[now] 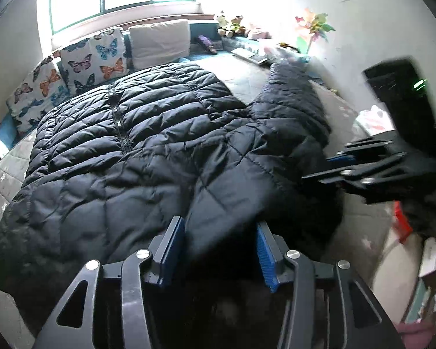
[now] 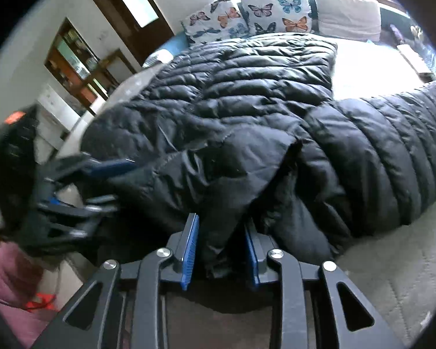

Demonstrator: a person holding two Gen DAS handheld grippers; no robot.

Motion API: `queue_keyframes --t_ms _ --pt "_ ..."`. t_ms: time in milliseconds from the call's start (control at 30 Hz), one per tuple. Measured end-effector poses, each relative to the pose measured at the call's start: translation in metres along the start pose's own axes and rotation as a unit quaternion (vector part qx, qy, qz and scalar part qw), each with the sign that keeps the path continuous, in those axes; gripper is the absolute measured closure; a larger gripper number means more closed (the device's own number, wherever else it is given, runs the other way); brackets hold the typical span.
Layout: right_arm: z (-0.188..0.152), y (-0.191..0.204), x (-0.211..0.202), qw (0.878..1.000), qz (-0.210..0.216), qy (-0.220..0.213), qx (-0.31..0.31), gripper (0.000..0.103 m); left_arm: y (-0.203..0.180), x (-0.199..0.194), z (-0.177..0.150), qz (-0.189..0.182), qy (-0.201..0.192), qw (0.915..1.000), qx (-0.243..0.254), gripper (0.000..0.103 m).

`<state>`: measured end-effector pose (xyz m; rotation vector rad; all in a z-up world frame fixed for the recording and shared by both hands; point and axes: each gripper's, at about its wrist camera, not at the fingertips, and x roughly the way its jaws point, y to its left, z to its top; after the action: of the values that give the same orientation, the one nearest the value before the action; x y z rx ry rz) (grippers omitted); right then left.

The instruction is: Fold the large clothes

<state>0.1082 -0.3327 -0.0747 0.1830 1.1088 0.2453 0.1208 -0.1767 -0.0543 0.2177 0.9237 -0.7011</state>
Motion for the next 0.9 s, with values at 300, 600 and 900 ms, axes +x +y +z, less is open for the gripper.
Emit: queue_keyframes --t_ms 300,600,900 --pt "0.001 -0.001 -0.011 0.997 -0.075 0.013 -0.023 0.070 0.139 -0.090 0.007 0.077 -0.081 0.9843 -0.136 0.044" --pt "0.025 0.018 -0.061 0.979 -0.178 -0.084 -0.057 0.067 0.203 -0.056 -0.036 0.094 -0.027 0.9759 -0.195 0.044" --pt "0.044 0.044 -0.002 0.988 -0.105 -0.070 -0.086 0.067 0.167 -0.034 -0.040 0.089 -0.024 0.9843 -0.151 0.044"
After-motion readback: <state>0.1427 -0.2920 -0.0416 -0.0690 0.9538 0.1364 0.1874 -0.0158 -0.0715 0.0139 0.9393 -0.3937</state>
